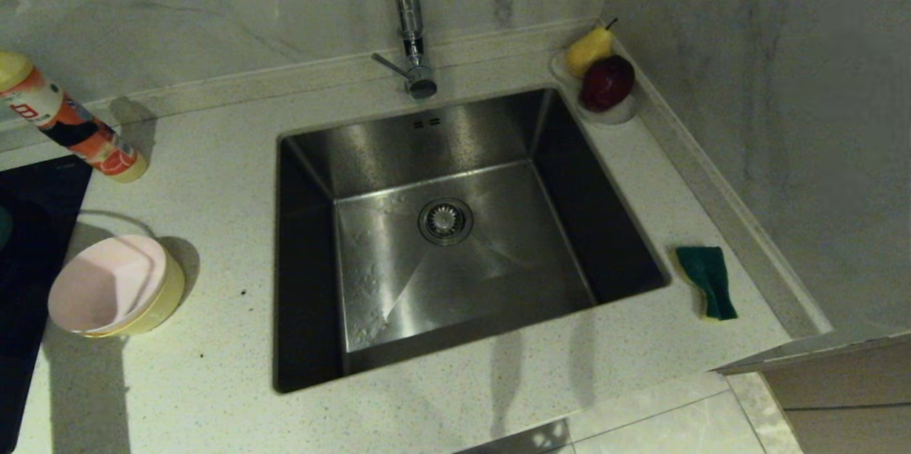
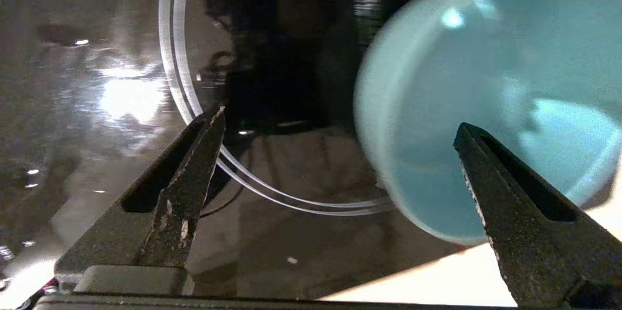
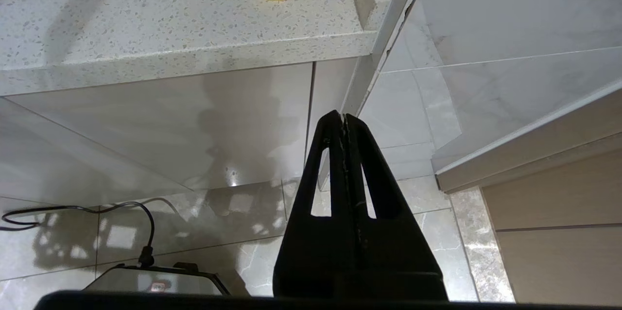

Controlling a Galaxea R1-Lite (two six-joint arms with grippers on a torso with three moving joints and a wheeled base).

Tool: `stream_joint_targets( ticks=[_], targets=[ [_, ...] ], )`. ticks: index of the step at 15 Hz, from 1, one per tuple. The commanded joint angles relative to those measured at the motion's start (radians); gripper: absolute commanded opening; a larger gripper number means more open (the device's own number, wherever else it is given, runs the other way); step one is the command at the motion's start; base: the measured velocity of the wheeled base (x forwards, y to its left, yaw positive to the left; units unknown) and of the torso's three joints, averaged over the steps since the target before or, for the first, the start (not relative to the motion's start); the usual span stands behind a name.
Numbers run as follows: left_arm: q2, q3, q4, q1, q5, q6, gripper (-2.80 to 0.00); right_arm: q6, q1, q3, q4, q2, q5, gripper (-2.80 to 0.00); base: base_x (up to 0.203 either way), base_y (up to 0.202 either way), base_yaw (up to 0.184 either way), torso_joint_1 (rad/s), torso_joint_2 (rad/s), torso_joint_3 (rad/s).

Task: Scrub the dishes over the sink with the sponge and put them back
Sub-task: Place the bowl on the bowl

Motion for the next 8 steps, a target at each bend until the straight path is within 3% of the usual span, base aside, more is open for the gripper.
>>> stream_joint_targets(
  ticks=[1,8],
  targets=[
    [0.026,-0.002,0.020,0.000,0.012,-0.005,0.00,-0.001,0.001,0.000,0.000,0.000,0.000,-2.80,0.000,0.000,0.000,0.000,0.00,0.000],
    [0.023,-0.007,0.023,-0.001,0.027,-0.006,0.00,-0.001,0.000,0.001,0.000,0.000,0.000,-2.80,0.000,0.000,0.000,0.000,0.00,0.000]
  ],
)
